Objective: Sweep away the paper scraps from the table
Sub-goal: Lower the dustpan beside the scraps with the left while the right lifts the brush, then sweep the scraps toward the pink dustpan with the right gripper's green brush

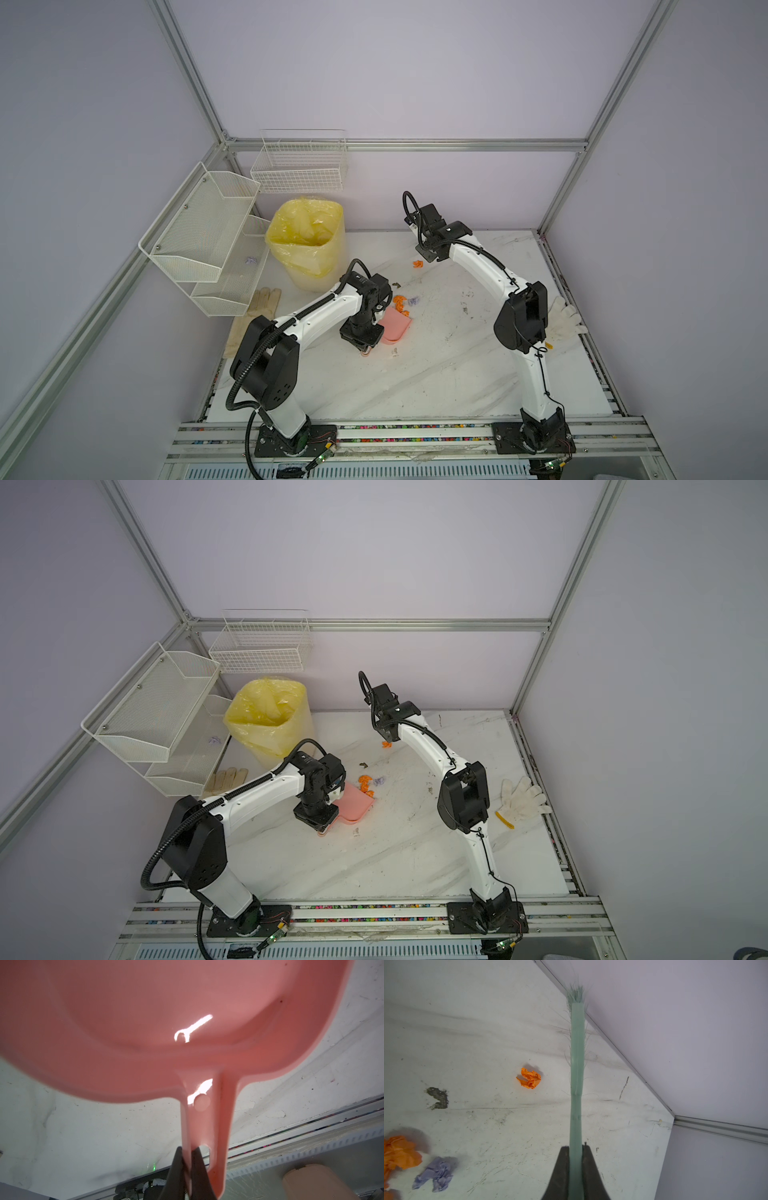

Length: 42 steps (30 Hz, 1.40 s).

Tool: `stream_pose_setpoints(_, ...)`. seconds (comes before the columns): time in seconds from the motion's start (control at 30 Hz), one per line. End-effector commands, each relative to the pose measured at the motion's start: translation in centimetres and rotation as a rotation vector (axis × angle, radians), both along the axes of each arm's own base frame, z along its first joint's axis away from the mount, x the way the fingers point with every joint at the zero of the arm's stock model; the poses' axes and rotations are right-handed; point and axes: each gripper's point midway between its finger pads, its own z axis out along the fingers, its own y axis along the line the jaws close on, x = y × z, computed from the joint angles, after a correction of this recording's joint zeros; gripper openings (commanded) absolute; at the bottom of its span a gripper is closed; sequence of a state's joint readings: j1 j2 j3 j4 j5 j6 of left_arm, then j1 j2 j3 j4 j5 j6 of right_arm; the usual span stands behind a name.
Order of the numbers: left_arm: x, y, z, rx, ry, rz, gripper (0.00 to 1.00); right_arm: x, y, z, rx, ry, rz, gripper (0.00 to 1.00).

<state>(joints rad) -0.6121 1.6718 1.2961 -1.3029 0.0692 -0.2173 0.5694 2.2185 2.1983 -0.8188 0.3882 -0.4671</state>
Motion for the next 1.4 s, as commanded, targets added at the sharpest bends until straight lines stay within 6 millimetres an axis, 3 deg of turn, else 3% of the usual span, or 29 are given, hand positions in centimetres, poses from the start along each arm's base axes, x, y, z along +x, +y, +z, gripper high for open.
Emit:
stream_pose_setpoints(0.0, -1.3, 0.2, -0.8, 0.009, 0.05, 0.007, 0.0, 0.3, -0.2, -1.4, -0.127, 0.013, 0.074, 0.0)
stream_pose_setpoints(0.13, -1.4, -0.4, -0.8, 0.004, 0.05, -0.005, 0.0, -0.9, 0.8, -2.8, -0.143, 0.032, 0.129, 0.0)
stream_pose_setpoints(0.33, -1.3, -0.4, -1.6, 0.023, 0.057, -0.01, 0.0, -1.1, 0.3, -4.2, -0.204, 0.045, 0.129, 0.0)
stream_pose_setpoints(0.5, -1.4, -0.4, -1.8, 0.01, 0.044, -0.016, 0.0, -2.4, 1.4, -5.1, -0.25, 0.048, 0.169, 0.0)
stream_pose_setpoints(0.67, -1.9, -0.1, -2.8, 0.03, 0.077, -0.026, 0.0, -2.9, 1.3, -5.4, -0.261, 0.054, 0.164, 0.0)
stream_pose_setpoints(0.83, -1.9, 0.2, -2.9, 0.03, 0.054, -0.027, 0.0, -4.6, 2.5, -6.2, -0.285, 0.067, 0.198, 0.0)
stream_pose_setpoints(1.07, -2.0, 0.6, -3.1, 0.035, 0.05, -0.025, 0.0, -7.0, 2.5, -6.8, -0.299, 0.143, 0.159, 0.0)
stream_pose_setpoints(1.37, -1.8, 0.8, -3.5, 0.047, 0.042, -0.023, 0.0, -10.6, 4.5, -7.5, -0.196, 0.187, 0.219, 0.0)
